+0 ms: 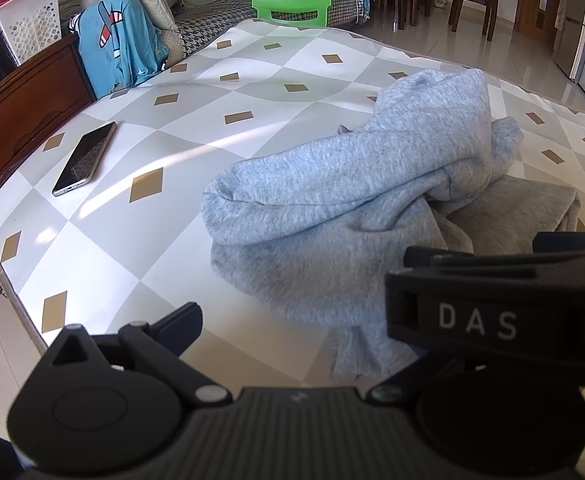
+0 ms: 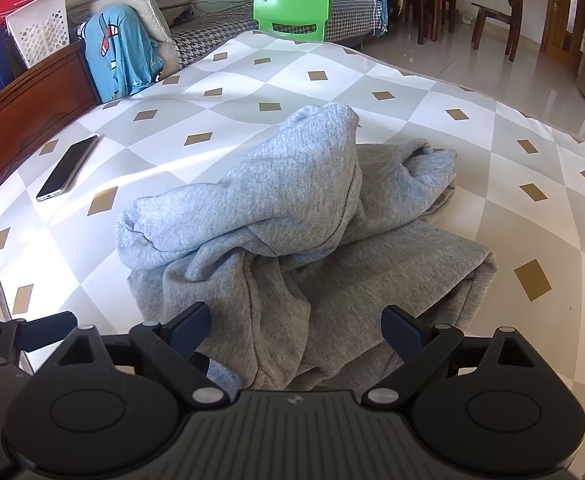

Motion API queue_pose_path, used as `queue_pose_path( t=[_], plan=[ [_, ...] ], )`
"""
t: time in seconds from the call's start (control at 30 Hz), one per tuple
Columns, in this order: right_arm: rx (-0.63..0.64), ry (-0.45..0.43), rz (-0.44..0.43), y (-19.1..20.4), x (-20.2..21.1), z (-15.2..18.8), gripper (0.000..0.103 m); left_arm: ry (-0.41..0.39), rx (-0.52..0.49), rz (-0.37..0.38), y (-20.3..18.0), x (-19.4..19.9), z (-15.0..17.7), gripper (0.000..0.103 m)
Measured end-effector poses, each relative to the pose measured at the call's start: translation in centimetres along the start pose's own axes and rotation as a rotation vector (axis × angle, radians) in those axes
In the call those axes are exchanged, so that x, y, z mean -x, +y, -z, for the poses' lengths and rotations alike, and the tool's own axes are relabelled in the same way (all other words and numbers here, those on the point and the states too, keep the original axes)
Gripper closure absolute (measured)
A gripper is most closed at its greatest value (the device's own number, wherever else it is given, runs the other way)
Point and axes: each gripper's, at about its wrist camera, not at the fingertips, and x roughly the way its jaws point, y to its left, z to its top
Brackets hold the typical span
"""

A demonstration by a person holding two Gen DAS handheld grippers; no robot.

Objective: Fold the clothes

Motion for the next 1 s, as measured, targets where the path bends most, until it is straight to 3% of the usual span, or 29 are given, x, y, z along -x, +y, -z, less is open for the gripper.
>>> queue_pose_path(
  t=[1.0],
  plan=[
    [0.020, 0.018, -0.017, 0.88, -1.00, 0.06, 0.010, 0.039, 0.012, -0.001, 0.76, -0.63, 0.28, 0.000]
  ],
)
